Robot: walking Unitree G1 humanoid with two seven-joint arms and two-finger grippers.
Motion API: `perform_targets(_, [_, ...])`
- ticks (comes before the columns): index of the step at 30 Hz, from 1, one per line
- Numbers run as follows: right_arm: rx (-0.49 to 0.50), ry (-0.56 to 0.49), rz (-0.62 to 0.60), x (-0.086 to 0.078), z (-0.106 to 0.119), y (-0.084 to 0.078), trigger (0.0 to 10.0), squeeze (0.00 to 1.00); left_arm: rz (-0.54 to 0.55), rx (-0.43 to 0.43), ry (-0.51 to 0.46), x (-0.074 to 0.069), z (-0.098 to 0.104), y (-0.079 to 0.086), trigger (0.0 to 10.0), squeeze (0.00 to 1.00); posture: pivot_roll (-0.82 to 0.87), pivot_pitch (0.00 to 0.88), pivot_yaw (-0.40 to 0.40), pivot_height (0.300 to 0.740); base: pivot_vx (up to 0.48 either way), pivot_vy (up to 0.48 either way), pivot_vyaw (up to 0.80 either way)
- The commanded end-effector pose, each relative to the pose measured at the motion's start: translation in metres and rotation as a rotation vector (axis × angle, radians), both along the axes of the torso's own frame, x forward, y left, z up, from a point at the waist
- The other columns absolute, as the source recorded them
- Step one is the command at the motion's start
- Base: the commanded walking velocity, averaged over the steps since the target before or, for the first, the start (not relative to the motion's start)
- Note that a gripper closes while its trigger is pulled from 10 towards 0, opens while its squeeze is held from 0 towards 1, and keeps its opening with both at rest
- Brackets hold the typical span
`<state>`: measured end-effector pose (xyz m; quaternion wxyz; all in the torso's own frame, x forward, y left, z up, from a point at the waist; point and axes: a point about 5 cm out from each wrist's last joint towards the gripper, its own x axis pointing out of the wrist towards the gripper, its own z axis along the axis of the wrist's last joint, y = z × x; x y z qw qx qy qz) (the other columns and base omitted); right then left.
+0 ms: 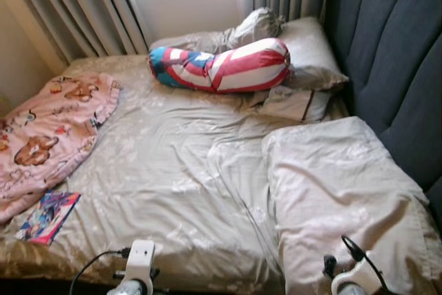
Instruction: Clean up the room
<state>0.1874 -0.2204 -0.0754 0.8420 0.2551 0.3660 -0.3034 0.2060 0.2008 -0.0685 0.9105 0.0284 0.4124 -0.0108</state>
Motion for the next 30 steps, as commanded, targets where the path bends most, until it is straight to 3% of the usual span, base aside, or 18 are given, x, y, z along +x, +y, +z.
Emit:
perform_targets(1, [0.015,0.010,0.009,-0.002,-0.002,0.005,0.0,0.00,-0.011,0.018,0.007,-0.003,-0.001,0.006,10.0,0.00,-0.02,0.083,0.135,0.740,0.000,0.000,0.00])
perform_targets(30, [0.005,0.032,0.185,0.004,-0.003,0.025,0.0,0.00,-0.036,0.036,-0.022,0.007,0.004,0.001,10.0,0.00,-0.02,0.066,0.123,0.740,0.000,0.000,0.00])
